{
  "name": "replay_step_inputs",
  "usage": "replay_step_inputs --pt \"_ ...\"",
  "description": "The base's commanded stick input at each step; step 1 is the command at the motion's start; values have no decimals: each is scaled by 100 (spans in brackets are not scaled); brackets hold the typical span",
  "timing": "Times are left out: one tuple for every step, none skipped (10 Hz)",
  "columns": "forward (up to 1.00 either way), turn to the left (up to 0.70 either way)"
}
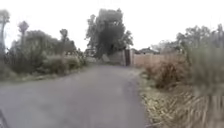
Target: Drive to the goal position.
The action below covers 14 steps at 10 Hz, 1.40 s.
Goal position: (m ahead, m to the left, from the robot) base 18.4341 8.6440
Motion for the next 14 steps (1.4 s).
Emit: replay_step_inputs --pt "100 0" --pt "100 0" --pt "100 0" --pt "100 0" --pt "100 0" --pt "100 0" --pt "100 0" --pt "100 0" --pt "100 0" --pt "100 0" --pt "100 0" --pt "100 0" --pt "100 0" --pt "100 0"
